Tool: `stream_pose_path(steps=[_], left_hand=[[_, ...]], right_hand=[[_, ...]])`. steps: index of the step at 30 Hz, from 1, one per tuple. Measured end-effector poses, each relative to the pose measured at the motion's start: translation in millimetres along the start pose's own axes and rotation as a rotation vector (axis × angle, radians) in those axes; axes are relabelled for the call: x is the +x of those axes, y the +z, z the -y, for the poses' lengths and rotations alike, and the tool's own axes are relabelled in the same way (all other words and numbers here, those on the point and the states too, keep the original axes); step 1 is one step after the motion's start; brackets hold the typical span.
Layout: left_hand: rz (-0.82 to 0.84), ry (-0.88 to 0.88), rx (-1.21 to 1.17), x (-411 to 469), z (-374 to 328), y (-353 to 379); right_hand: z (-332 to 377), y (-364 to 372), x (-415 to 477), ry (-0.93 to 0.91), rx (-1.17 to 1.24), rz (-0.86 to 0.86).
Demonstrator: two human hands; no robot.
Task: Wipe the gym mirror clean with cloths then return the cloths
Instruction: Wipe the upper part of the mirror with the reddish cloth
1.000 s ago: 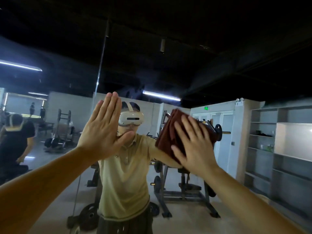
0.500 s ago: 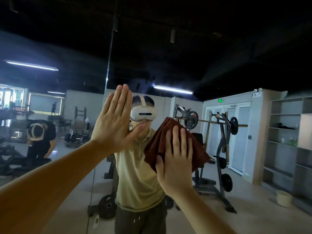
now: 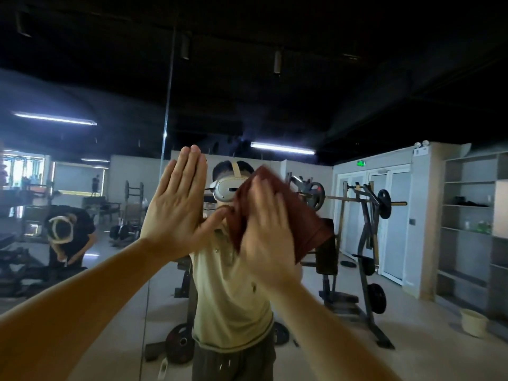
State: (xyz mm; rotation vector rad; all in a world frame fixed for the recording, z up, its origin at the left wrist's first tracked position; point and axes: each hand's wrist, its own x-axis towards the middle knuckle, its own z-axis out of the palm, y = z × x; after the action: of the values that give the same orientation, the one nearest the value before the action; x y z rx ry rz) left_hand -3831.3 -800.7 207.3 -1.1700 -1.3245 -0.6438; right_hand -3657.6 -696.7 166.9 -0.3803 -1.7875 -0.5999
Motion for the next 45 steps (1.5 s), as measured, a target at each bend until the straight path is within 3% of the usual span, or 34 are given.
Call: stream_pose_path(steps=[3, 5, 9, 11, 13, 16, 19, 21, 23, 25, 27, 29, 31, 33, 36, 39, 41, 45], left_hand=[[0.008, 0.01, -0.019, 0, 1, -3], [0.027, -0.001, 0.005, 1, 0, -5], [0.049, -0.006, 0.027, 2, -2, -5], [0.046, 0.004, 0.017, 2, -1, -4], [0.037, 0.004, -0.008, 2, 0, -3], [0.031, 0.004, -0.043, 2, 1, -4], [0.061, -0.018, -0.102, 2, 0, -10], [0.085, -0.049, -0.084, 3, -4, -14], [0.108, -0.076, -0.02, 2, -9, -12], [0.112, -0.106, 0.034, 0, -14, -9], [0.12, -0.132, 0.049, 1, -19, -9], [0.133, -0.168, 0.058, 2, -26, -11], [0.156, -0.222, 0.062, -6, -40, -14], [0.122, -0.228, 0.0, -34, -62, -13], [0.024, -0.232, -0.187, -98, -98, -17], [0.094, -0.186, -0.217, -149, -119, -17], [0.196, -0.114, -0.195, -170, -130, -15], [0.254, -0.067, -0.101, -190, -137, 2]], right_hand=[[-9, -1, -50, -0.393, -0.128, 0.187], [-41, -13, -47, -0.39, -0.113, 0.15], [-105, -44, 30, 0.187, -0.203, -0.05], [-107, -54, 72, 0.471, -0.136, -0.203], [-86, -48, 95, 0.539, -0.103, -0.268], [-37, -19, 81, 0.298, -0.092, -0.223], [0, 1, 9, -0.058, -0.039, 0.01], [-4, -1, -59, -0.323, -0.059, 0.163], [-37, -15, -104, -0.428, -0.083, 0.24], [-85, -31, -100, -0.26, -0.098, 0.253], [-120, -43, -64, 0.086, -0.151, 0.121], [-121, -47, -20, 0.436, -0.164, -0.059], [-89, -36, 1, 0.545, -0.14, -0.152], [-46, -10, -15, 0.383, -0.079, -0.144], [13, 15, -86, -0.05, -0.015, 0.065], [-8, 11, -161, -0.416, -0.005, 0.116], [-58, -3, -185, -0.426, -0.022, 0.141], [-178, -33, -203, -0.033, -0.109, 0.117]])
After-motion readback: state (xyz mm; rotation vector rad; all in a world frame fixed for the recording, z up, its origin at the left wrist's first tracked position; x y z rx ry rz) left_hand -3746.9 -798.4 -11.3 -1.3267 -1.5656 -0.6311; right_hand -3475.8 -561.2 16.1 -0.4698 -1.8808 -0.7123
